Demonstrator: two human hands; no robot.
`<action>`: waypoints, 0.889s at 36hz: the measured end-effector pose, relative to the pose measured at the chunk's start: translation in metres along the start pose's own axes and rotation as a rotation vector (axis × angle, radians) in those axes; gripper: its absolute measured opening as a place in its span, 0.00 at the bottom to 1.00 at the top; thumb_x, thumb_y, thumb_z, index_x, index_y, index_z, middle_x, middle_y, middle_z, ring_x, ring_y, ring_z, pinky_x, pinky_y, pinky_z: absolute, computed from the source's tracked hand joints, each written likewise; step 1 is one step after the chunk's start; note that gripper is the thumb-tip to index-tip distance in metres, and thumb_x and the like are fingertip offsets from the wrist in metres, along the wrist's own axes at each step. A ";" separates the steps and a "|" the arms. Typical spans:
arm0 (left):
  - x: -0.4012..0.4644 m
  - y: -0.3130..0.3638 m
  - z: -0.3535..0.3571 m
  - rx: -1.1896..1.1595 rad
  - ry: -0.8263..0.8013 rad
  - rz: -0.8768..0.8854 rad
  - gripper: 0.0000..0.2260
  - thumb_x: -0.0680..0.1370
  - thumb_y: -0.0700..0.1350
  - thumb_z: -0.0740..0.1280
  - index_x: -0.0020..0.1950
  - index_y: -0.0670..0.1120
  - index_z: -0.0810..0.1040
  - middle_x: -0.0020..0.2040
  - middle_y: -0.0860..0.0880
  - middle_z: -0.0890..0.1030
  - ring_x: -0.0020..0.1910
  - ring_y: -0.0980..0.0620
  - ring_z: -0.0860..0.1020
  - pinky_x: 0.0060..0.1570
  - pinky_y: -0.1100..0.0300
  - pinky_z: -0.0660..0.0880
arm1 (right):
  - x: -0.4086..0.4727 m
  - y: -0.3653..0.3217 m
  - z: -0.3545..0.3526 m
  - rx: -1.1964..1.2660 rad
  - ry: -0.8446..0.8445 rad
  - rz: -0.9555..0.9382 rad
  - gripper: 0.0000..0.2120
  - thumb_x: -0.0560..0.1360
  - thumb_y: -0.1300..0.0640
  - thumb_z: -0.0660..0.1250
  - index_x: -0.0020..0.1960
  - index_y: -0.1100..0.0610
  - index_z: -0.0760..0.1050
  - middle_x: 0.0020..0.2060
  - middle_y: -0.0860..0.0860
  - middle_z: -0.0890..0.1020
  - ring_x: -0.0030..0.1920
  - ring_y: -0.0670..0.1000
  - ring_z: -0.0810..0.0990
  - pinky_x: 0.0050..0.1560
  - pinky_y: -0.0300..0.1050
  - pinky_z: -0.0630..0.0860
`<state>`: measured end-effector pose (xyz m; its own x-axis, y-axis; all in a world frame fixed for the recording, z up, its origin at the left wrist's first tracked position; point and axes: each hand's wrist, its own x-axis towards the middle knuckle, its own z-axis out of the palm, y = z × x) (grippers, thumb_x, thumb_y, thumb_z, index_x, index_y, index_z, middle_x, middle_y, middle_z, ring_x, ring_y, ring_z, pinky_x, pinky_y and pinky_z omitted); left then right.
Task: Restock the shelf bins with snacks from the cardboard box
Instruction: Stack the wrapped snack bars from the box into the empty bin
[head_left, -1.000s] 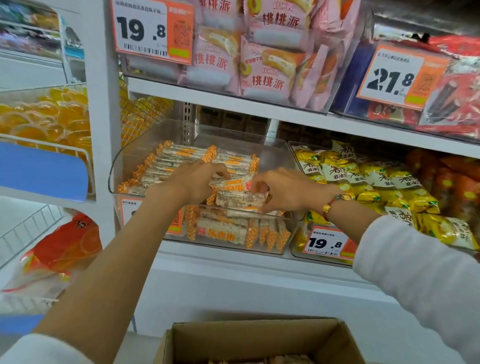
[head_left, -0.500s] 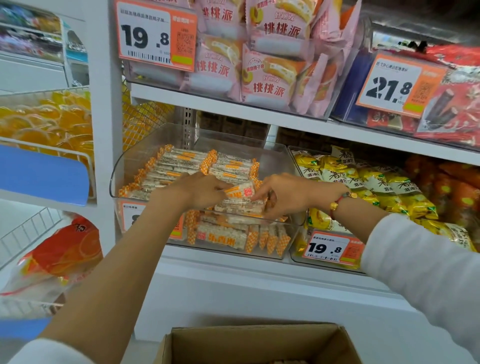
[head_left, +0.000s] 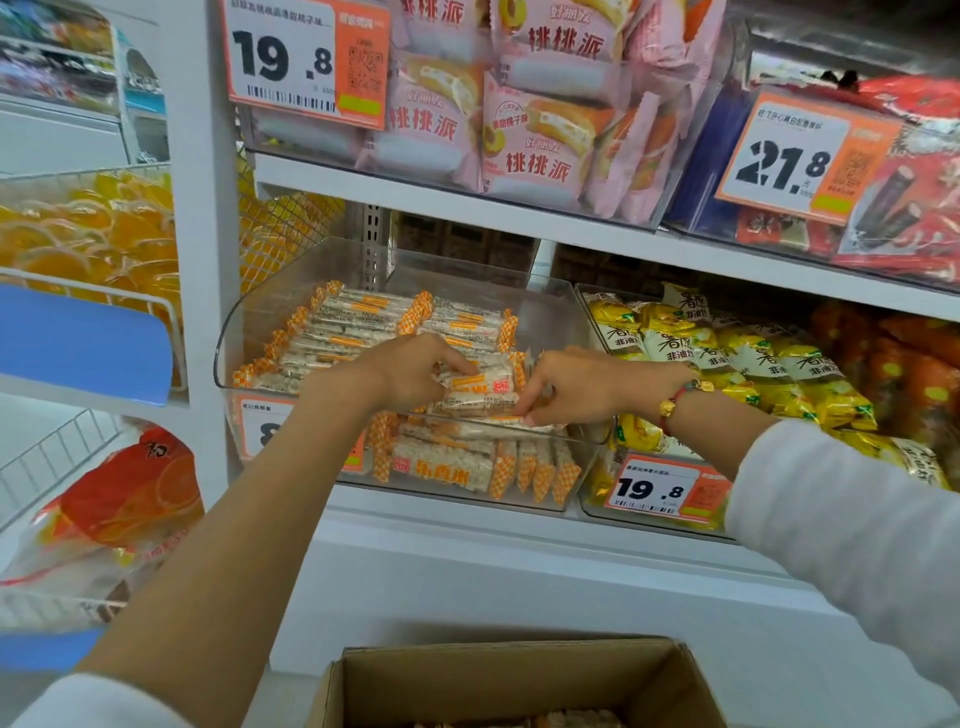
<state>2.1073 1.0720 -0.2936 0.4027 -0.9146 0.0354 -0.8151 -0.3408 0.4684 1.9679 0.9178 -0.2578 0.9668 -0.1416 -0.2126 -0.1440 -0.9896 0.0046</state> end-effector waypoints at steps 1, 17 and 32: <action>0.000 0.001 0.000 0.002 -0.006 -0.001 0.20 0.79 0.38 0.66 0.69 0.53 0.73 0.72 0.48 0.69 0.69 0.46 0.69 0.65 0.52 0.69 | 0.000 -0.001 -0.002 -0.003 -0.018 0.006 0.14 0.76 0.51 0.69 0.60 0.51 0.80 0.52 0.45 0.81 0.48 0.42 0.73 0.40 0.33 0.66; -0.006 0.012 0.005 -0.085 0.053 -0.068 0.32 0.68 0.63 0.73 0.68 0.52 0.74 0.69 0.53 0.72 0.67 0.51 0.71 0.64 0.53 0.70 | -0.006 0.002 0.000 0.023 0.138 -0.047 0.10 0.77 0.46 0.67 0.56 0.47 0.79 0.48 0.40 0.78 0.39 0.34 0.71 0.37 0.33 0.65; -0.007 0.005 -0.014 -0.098 -0.227 -0.051 0.23 0.78 0.41 0.67 0.73 0.49 0.69 0.75 0.50 0.65 0.74 0.49 0.63 0.72 0.54 0.60 | 0.016 -0.020 0.017 0.060 0.166 0.152 0.27 0.75 0.40 0.65 0.71 0.48 0.70 0.63 0.56 0.67 0.65 0.58 0.68 0.64 0.60 0.68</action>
<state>2.1063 1.0798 -0.2787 0.3298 -0.9259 -0.1845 -0.7474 -0.3754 0.5481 1.9829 0.9352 -0.2777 0.9538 -0.2961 -0.0505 -0.2980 -0.9539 -0.0346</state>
